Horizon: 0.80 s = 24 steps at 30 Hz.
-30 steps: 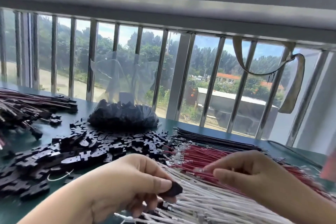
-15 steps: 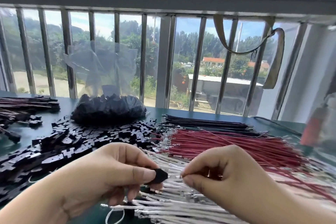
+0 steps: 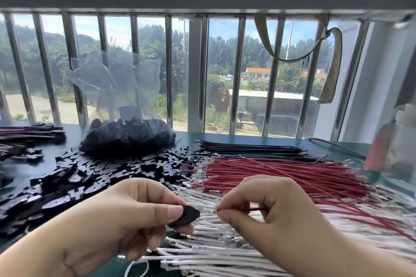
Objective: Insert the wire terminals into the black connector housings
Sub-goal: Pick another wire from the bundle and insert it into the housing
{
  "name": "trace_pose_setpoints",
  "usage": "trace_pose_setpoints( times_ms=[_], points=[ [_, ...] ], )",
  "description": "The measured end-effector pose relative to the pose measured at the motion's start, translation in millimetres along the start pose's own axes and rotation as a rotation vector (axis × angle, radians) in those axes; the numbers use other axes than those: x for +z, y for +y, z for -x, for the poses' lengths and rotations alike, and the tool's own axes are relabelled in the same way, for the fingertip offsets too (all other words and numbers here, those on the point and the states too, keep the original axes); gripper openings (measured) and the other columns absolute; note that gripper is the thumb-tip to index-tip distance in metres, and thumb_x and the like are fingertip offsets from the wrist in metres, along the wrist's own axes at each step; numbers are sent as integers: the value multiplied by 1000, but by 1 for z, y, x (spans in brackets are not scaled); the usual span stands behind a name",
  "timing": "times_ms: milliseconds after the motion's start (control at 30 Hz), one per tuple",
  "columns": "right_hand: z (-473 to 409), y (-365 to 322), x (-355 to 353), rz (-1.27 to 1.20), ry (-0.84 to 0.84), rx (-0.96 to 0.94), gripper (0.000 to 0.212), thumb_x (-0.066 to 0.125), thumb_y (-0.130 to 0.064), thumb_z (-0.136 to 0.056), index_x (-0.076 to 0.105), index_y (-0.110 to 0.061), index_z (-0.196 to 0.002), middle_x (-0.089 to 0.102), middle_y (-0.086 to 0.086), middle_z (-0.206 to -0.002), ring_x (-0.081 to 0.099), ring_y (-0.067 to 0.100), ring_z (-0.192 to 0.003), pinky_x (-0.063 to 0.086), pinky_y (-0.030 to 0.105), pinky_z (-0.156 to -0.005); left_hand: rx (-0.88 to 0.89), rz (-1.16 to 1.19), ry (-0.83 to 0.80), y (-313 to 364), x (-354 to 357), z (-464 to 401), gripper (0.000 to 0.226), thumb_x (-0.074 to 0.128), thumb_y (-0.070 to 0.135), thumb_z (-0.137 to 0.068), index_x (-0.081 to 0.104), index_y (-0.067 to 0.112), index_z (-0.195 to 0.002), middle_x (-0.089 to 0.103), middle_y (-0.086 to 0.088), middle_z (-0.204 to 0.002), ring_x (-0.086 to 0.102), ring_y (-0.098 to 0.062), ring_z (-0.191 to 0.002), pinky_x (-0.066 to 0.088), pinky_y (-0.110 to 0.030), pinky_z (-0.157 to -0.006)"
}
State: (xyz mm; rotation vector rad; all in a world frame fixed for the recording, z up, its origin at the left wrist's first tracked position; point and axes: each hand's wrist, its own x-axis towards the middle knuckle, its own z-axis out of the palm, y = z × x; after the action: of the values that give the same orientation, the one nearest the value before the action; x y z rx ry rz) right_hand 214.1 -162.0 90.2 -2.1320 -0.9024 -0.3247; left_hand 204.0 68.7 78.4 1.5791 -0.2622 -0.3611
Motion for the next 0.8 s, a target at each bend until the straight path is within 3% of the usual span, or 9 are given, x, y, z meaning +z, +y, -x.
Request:
trace_pose_setpoints(
  times_ms=[267, 433, 500, 733, 800],
  points=[
    [1, 2, 4, 30, 11, -37, 17, 74, -22, -75, 73, -37, -84, 67, -20, -74, 63, 3, -74, 52, 21, -66, 4, 58, 23, -1, 4, -1, 48, 92, 28, -39, 74, 4, -76, 70, -24, -79, 48, -11, -36, 36, -14, -30],
    [4, 1, 6, 272, 15, -170, 9, 64, -30, -77, 69, -32, -84, 62, -15, -73, 59, 6, -68, 53, 26, -57, -17, 81, 67, -4, 12, -5, 31, 83, 18, -47, 74, 3, -72, 69, -22, -73, 47, -11, -36, 36, -15, -29],
    [5, 0, 7, 324, 8, -217, 6, 63, -30, -78, 68, -29, -80, 59, -15, -70, 57, 4, -65, 52, 25, -54, -27, 60, 78, -5, 15, -7, 24, 80, 12, -53, 74, 1, -73, 69, -21, -72, 47, -11, -37, 38, -17, -29],
    [-1, 6, 10, 105, 29, -150, 9, 70, -24, -78, 70, -29, -86, 64, -17, -81, 61, -2, -75, 47, 11, -64, 2, 34, 133, -2, 23, -7, 28, 90, 10, -52, 75, 5, -75, 69, -19, -71, 49, -11, -41, 40, -18, -32],
    [-3, 9, 10, 52, -14, -59, 14, 71, -30, -80, 70, -35, -93, 65, -25, -84, 60, -6, -79, 46, 9, -69, 24, -56, 175, -1, 22, -8, 33, 83, 23, -48, 76, 10, -77, 71, -13, -70, 50, -10, -43, 39, -19, -34]
  ],
)
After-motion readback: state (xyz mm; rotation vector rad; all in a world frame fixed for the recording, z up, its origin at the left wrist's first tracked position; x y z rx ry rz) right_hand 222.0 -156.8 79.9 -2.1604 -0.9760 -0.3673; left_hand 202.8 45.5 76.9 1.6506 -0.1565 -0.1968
